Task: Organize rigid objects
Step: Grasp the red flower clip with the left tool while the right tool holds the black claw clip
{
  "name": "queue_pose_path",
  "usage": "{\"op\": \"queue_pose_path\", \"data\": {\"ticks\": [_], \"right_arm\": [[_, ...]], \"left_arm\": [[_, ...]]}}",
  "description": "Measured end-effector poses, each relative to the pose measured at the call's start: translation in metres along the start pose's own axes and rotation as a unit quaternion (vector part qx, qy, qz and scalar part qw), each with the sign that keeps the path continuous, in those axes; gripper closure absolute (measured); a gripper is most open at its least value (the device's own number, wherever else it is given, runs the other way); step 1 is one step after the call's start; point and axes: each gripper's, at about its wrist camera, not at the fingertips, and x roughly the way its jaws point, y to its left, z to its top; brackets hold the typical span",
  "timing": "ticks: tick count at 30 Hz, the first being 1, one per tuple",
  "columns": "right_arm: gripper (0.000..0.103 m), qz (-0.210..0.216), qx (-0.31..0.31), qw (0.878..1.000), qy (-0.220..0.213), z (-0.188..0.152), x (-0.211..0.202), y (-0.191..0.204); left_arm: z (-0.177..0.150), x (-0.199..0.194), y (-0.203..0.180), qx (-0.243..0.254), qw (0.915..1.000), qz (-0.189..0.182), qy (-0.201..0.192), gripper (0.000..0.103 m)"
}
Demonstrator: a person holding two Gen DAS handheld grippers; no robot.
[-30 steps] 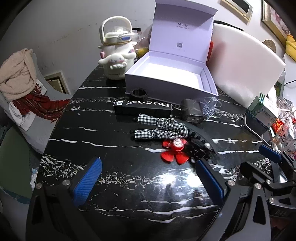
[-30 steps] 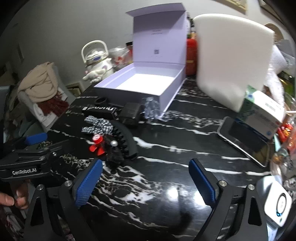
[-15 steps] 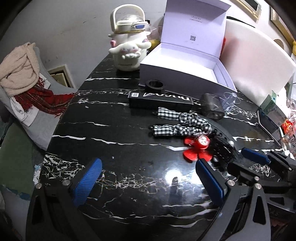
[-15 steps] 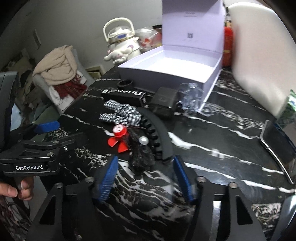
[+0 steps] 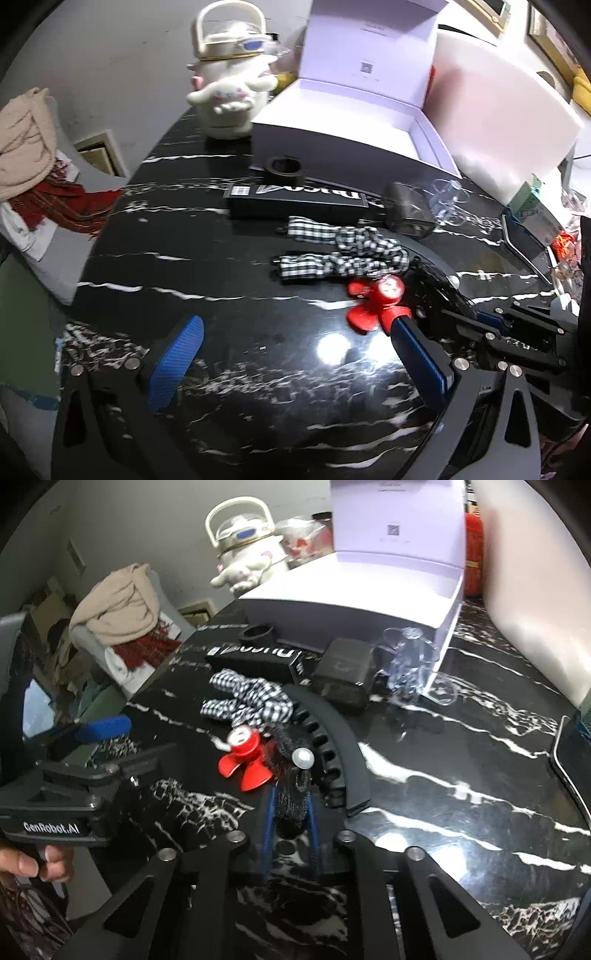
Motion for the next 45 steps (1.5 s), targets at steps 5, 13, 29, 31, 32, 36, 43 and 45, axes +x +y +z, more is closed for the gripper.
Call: {"op": "queue_pose_path", "data": {"ticks": [5, 13, 29, 31, 32, 36, 43, 45], "right_arm": [[0.092, -0.002, -0.006, 1.000, 0.006, -0.007, -0.009, -0.005], [0.092, -0.024, 0.002, 1.000, 0.004, -0.018, -0.026, -0.017], [0.092, -0.022, 0.012, 1.000, 0.002, -0.024, -0.032, -0.021], [0.092, -0.021, 0.010, 1.000, 0.004, -0.026, -0.033, -0.021], [0.092, -0.021, 0.010, 1.000, 0.006, -0.028, -0.034, -0.021], [0.091, -0.022, 0.007, 1.000, 0.005, -0.031, -0.036, -0.020], [0.089, -0.031, 0.009, 0.999, 0.004, -0.034, -0.038, -0.023], [0.089, -0.032, 0.011, 0.999, 0.003, -0.035, -0.038, -0.024]], "left_arm": [[0.002, 0.012, -0.013, 0.011, 0.9992, -0.035, 0.011, 0.001], [0.004, 0.028, -0.032, 0.028, 0.9964, -0.073, 0.032, 0.018], [0.000, 0.028, -0.042, 0.064, 0.9931, -0.089, 0.042, 0.063], [-0.003, 0.025, -0.044, 0.073, 0.9921, -0.090, 0.048, 0.073], [-0.005, 0.024, -0.044, 0.076, 0.9915, -0.093, 0.051, 0.073], [-0.008, 0.022, -0.043, 0.074, 0.9905, -0.104, 0.051, 0.072], [-0.002, 0.025, -0.041, 0.053, 0.9937, -0.086, 0.049, 0.072], [-0.002, 0.026, -0.042, 0.060, 0.9938, -0.082, 0.047, 0.072]]}}
